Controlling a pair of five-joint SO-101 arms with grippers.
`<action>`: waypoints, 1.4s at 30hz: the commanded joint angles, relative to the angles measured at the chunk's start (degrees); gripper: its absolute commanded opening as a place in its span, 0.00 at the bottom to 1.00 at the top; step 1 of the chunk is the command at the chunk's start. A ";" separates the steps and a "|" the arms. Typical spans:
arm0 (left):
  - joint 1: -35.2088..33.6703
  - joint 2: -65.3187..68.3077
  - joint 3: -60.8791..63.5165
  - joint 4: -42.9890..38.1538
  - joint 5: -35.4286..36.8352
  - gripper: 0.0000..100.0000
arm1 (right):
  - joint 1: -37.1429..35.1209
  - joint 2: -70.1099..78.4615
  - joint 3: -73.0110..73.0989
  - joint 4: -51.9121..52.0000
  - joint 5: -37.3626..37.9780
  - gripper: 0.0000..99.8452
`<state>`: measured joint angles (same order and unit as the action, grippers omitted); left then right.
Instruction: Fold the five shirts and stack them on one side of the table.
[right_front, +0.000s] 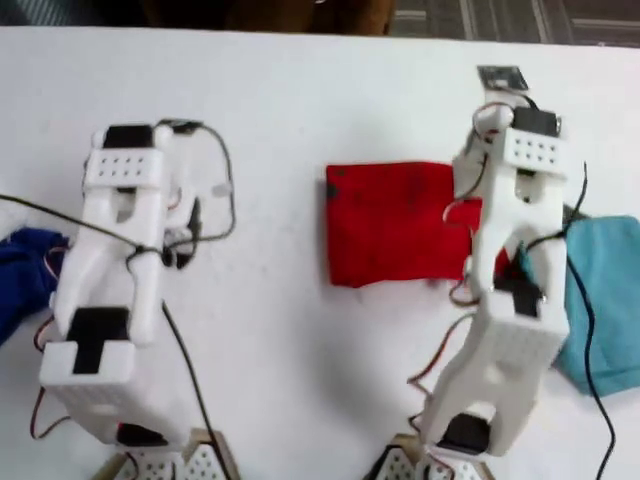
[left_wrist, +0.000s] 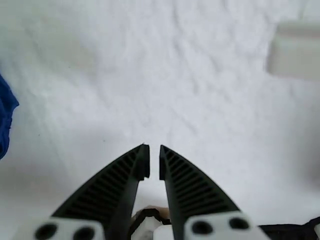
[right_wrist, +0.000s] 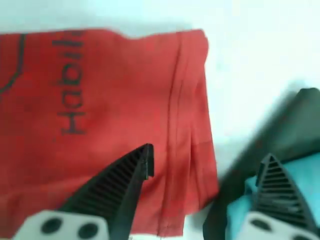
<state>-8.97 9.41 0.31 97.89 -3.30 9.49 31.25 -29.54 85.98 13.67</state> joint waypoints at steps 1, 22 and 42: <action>-0.35 -2.81 -0.22 -0.62 -0.62 0.06 | 1.19 8.66 -12.84 4.00 -0.70 0.33; -0.26 -2.73 -0.13 -2.29 -0.53 0.06 | -2.33 30.55 -42.55 15.43 -8.53 0.33; -0.53 -2.99 -0.22 -0.88 -0.53 0.06 | -2.68 32.31 -42.46 15.16 -33.67 0.33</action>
<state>-8.97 9.41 0.31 96.57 -3.30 7.47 64.40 -70.15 100.04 -19.38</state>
